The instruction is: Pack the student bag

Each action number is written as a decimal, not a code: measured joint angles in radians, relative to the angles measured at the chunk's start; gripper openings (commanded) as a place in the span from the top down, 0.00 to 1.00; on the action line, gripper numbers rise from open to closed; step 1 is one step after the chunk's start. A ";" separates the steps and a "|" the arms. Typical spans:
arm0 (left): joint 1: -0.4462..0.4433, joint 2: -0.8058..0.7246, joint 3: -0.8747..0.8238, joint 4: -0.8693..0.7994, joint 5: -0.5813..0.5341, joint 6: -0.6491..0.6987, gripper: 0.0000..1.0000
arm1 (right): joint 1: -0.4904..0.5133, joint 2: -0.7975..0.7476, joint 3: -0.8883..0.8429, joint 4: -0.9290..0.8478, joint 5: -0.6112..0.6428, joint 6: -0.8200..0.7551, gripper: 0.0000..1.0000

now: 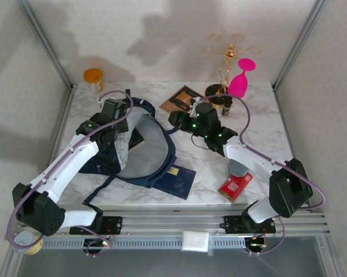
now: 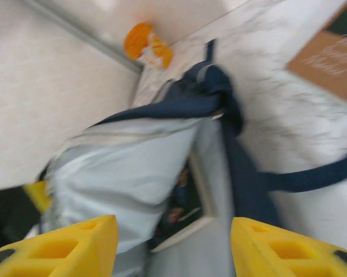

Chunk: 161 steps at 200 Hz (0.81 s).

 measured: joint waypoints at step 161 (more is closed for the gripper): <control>-0.092 -0.126 -0.189 0.277 0.477 -0.211 0.47 | -0.103 0.664 0.470 -0.236 0.262 0.165 0.38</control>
